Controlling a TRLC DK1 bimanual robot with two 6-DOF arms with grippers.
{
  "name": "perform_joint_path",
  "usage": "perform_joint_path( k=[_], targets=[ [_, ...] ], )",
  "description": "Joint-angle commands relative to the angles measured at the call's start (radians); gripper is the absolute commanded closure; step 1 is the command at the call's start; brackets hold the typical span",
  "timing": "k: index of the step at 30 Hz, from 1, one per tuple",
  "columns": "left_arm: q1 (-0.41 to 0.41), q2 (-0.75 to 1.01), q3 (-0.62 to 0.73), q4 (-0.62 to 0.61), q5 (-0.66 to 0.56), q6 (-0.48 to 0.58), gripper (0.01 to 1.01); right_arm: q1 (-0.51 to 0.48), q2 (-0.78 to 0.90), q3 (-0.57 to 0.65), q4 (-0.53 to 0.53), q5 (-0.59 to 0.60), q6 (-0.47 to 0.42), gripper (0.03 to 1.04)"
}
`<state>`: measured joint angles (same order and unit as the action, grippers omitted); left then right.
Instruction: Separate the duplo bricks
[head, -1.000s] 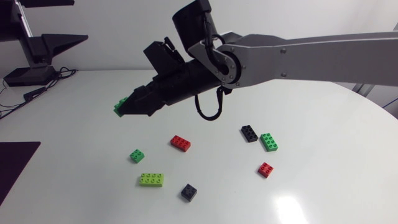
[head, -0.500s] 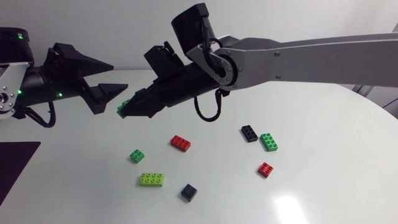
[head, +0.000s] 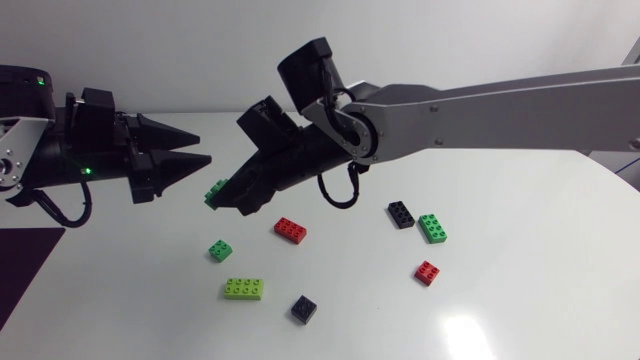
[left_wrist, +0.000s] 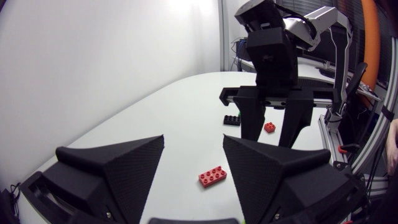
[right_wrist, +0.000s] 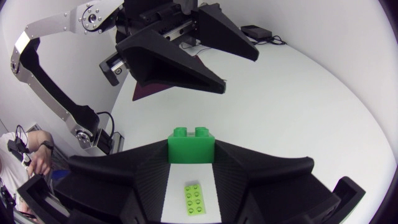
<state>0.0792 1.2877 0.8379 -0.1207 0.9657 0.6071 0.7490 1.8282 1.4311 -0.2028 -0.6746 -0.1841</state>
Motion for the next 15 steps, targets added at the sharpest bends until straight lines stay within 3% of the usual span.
perform_joint_path(
  k=[1,9,15],
  targets=[
    [0.008,0.024,0.038,-0.050,0.028,0.054,0.431,0.000,0.000,-0.029,0.003,0.010,-0.043,0.81],
    [-0.006,0.033,0.078,-0.226,0.051,0.241,0.466,-0.005,0.009,-0.017,-0.012,0.038,-0.129,0.81],
    [-0.022,0.044,0.082,-0.298,0.051,0.365,0.525,-0.016,0.048,0.011,-0.053,0.081,-0.264,0.81]
  ],
)
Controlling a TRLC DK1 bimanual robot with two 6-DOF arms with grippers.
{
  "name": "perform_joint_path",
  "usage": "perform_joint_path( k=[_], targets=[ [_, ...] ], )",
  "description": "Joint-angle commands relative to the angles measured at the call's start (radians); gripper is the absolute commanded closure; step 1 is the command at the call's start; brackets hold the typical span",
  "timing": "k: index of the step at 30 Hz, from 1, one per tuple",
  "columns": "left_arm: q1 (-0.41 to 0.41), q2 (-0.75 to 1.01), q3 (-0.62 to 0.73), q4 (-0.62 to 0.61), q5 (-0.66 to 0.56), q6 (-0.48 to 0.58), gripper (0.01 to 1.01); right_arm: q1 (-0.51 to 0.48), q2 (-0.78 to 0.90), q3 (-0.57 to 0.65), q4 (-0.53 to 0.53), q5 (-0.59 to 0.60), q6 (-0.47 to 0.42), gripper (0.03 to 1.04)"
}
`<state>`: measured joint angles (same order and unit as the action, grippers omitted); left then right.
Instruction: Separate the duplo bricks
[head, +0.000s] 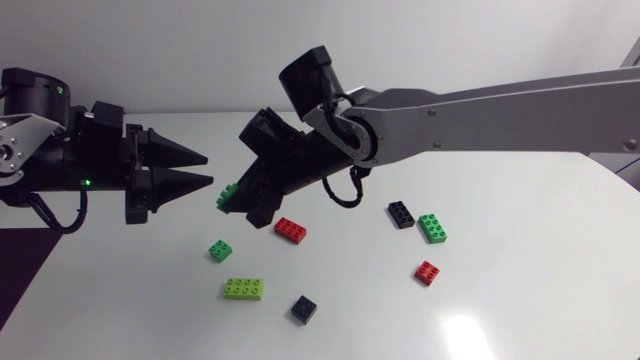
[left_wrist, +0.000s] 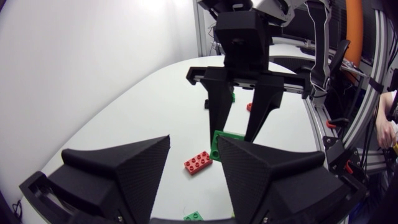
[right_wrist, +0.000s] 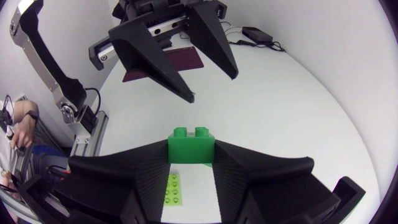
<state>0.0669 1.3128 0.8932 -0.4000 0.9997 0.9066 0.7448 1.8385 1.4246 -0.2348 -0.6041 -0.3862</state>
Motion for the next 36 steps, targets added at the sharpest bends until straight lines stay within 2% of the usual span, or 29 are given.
perform_joint_path(
  k=[1,9,18,25,31,36],
  targets=[
    [-0.013,0.020,0.032,-0.031,0.016,0.078,0.525,-0.015,0.048,0.027,-0.028,0.017,-0.082,0.81],
    [-0.045,0.020,0.039,-0.142,-0.013,0.224,0.525,-0.016,0.105,0.076,-0.067,0.090,-0.218,0.81],
    [-0.059,0.054,0.047,-0.232,-0.064,0.388,0.525,0.004,0.084,0.137,-0.150,0.101,-0.273,0.81],
    [-0.068,0.075,0.064,-0.237,-0.078,0.423,0.525,0.013,0.053,0.158,-0.239,0.079,-0.316,0.81],
    [-0.070,0.105,0.082,-0.250,-0.081,0.446,0.525,0.016,0.034,0.154,-0.262,0.072,-0.332,0.81],
    [-0.070,0.117,0.084,-0.253,-0.084,0.451,0.525,-0.013,0.091,0.168,-0.314,0.083,-0.376,0.81]
  ],
)
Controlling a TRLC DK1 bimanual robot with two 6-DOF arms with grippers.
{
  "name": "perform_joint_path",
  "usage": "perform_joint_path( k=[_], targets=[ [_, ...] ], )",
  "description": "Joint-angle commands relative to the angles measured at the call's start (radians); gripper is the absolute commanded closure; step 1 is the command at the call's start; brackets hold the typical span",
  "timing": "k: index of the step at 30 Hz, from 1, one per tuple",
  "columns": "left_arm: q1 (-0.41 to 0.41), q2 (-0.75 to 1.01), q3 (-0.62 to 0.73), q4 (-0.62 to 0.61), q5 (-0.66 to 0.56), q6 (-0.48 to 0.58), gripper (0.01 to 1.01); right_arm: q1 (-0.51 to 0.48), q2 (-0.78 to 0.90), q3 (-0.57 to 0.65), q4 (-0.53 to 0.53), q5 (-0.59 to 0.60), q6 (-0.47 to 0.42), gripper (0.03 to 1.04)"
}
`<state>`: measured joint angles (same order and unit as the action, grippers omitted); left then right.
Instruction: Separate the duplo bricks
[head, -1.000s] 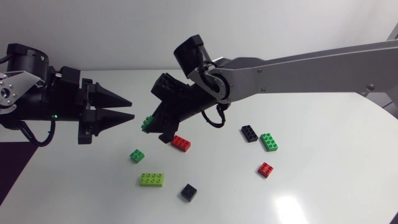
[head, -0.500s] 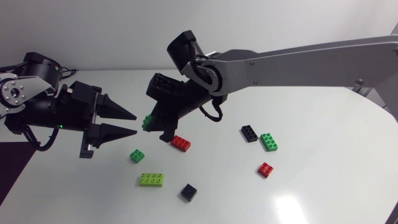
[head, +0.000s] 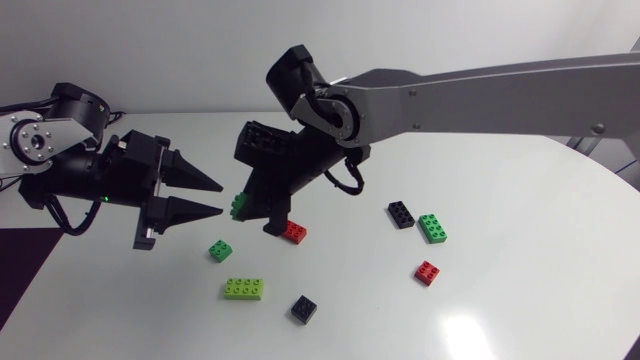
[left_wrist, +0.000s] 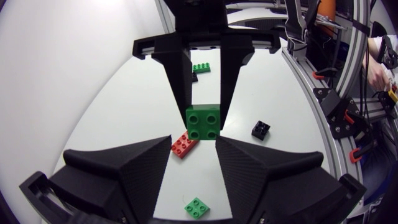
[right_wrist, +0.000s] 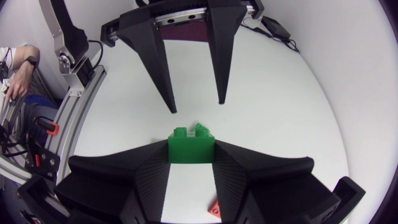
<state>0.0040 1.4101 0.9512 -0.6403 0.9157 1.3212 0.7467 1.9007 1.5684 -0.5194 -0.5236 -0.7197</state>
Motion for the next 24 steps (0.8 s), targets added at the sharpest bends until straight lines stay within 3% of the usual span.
perform_joint_path(
  k=[1,10,24],
  targets=[
    [-0.009,0.020,0.023,-0.013,-0.001,0.041,0.525,-0.024,0.052,0.030,-0.054,0.002,-0.057,0.81],
    [-0.009,0.015,0.014,-0.025,-0.005,0.049,0.525,-0.052,0.190,0.025,-0.156,0.045,-0.141,0.81],
    [-0.021,-0.002,-0.006,-0.036,-0.008,0.055,0.525,0.010,0.241,-0.054,-0.174,0.158,-0.153,0.72]
  ],
)
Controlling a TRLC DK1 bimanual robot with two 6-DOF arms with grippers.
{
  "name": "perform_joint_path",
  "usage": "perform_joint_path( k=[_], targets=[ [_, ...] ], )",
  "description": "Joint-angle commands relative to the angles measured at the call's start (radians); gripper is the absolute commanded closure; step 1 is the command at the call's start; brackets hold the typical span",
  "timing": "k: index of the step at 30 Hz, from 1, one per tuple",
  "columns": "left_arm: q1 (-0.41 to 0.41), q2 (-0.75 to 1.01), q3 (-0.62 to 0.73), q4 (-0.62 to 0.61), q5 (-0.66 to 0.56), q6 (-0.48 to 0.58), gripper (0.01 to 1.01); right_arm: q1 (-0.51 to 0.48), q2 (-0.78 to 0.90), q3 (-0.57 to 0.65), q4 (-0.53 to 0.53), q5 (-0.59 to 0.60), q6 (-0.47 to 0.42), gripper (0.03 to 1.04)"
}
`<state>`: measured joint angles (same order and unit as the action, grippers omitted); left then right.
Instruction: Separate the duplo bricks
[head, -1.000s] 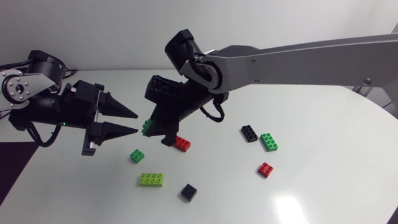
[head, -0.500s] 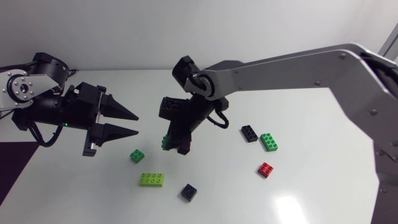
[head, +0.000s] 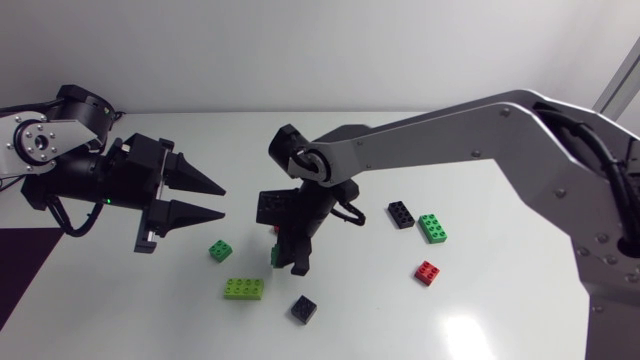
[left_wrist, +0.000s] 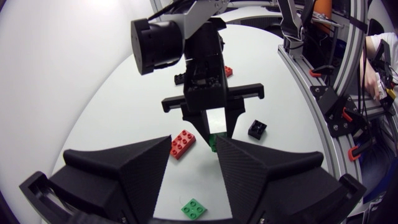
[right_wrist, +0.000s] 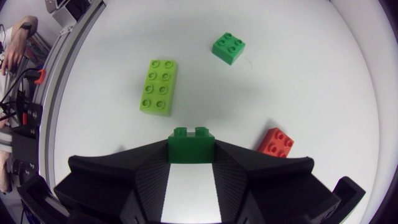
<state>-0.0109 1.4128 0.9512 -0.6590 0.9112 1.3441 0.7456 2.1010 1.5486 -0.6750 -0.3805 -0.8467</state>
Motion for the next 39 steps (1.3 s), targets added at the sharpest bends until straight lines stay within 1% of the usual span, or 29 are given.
perform_joint_path(
  k=[1,4,6,10,12,14,16,18,19,20,33,34,39],
  targets=[
    [-0.008,-0.006,-0.006,-0.019,-0.003,0.032,0.525,0.012,0.048,-0.039,-0.015,0.019,-0.026,0.72],
    [-0.006,-0.009,-0.012,-0.017,-0.003,0.032,0.525,0.015,0.053,-0.051,-0.012,0.023,-0.026,0.72],
    [-0.006,-0.011,-0.019,-0.017,-0.003,0.035,0.525,0.018,0.053,-0.061,-0.011,0.029,-0.022,0.69],
    [-0.006,-0.011,-0.023,-0.017,-0.003,0.036,0.525,0.021,0.051,-0.061,-0.011,0.038,-0.015,0.69],
    [-0.008,-0.012,-0.025,-0.017,-0.003,0.036,0.525,0.023,0.048,-0.062,-0.012,0.038,-0.009,0.65],
    [-0.008,-0.014,-0.025,-0.017,-0.003,0.036,0.525,0.024,0.040,-0.064,-0.017,0.040,-0.005,0.55],
    [-0.008,-0.014,-0.025,-0.017,-0.003,0.036,0.525,0.024,0.031,-0.068,-0.017,0.045,0.001,0.42],
    [-0.008,-0.014,-0.025,-0.017,-0.003,0.036,0.525,0.028,0.024,-0.073,-0.018,0.048,0.009,0.27],
    [-0.008,-0.015,-0.025,-0.017,-0.003,0.036,0.525,0.029,0.021,-0.076,-0.018,0.052,0.011,0.20],
    [-0.008,-0.015,-0.025,-0.017,-0.003,0.036,0.525,0.029,0.019,-0.078,-0.018,0.057,0.014,0.18],
    [-0.008,-0.028,-0.029,-0.021,-0.003,0.036,0.525,0.038,-0.015,-0.099,0.009,0.083,0.047,0.18],
    [-0.008,-0.029,-0.031,-0.021,-0.003,0.036,0.525,0.041,-0.016,-0.101,0.012,0.084,0.051,0.19],
    [-0.004,-0.034,-0.032,-0.024,-0.003,0.036,0.525,0.047,-0.016,-0.102,0.020,0.084,0.064,0.35]
  ],
)
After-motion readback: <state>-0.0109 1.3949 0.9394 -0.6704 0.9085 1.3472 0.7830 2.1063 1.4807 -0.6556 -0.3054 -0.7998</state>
